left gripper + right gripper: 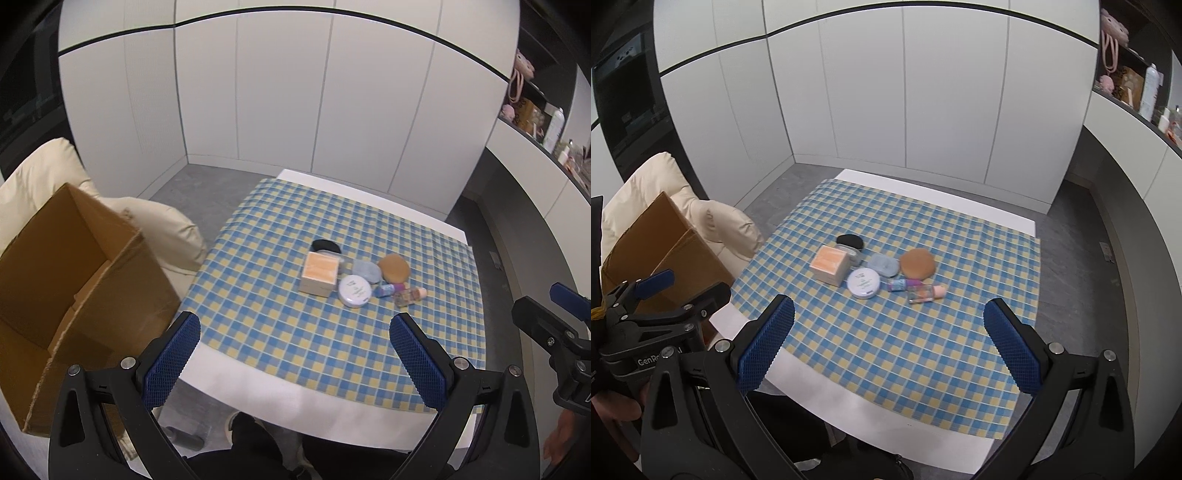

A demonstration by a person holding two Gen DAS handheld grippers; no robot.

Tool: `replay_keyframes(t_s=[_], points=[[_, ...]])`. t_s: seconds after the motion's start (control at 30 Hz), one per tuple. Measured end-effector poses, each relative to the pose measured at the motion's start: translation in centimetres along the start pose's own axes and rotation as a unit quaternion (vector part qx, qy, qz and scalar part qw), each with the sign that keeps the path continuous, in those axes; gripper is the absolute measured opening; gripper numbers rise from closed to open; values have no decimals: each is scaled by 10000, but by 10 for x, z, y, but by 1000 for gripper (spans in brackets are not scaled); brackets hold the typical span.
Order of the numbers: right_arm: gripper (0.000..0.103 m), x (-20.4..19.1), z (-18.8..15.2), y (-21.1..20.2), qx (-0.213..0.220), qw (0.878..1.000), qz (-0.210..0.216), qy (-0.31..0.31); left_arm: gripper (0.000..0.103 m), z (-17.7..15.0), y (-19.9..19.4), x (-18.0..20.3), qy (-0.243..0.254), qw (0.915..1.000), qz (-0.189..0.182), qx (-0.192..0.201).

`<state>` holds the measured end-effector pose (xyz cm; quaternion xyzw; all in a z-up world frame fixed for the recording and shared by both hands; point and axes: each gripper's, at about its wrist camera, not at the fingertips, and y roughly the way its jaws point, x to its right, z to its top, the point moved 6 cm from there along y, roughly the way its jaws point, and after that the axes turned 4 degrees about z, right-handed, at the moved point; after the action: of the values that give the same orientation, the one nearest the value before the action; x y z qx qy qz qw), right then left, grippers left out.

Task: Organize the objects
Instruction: 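Withdraw both tools from the box back toward the table, then move both tools toward the cosmetics on the checked cloth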

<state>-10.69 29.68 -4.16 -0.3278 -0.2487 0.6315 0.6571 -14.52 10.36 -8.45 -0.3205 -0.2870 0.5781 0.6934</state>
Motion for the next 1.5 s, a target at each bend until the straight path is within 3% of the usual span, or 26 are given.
replay_keyframes(t_s=[0.5, 0.93, 1.3, 1.5], points=[[103, 54, -11, -19, 38, 9989, -302, 368, 102, -3, 2, 54, 383, 9990, -240, -60], [103, 79, -21, -25, 9, 9977, -471, 487, 102, -9, 0, 76, 664, 9972, -343, -71], [103, 93, -32, -2, -248, 9963, -723, 388, 102, -3, 29, 81, 957, 9952, -172, -68], [103, 103, -36, 26, -329, 9959, -813, 231, 102, 0, 44, 92, 892, 9955, -265, -181]])
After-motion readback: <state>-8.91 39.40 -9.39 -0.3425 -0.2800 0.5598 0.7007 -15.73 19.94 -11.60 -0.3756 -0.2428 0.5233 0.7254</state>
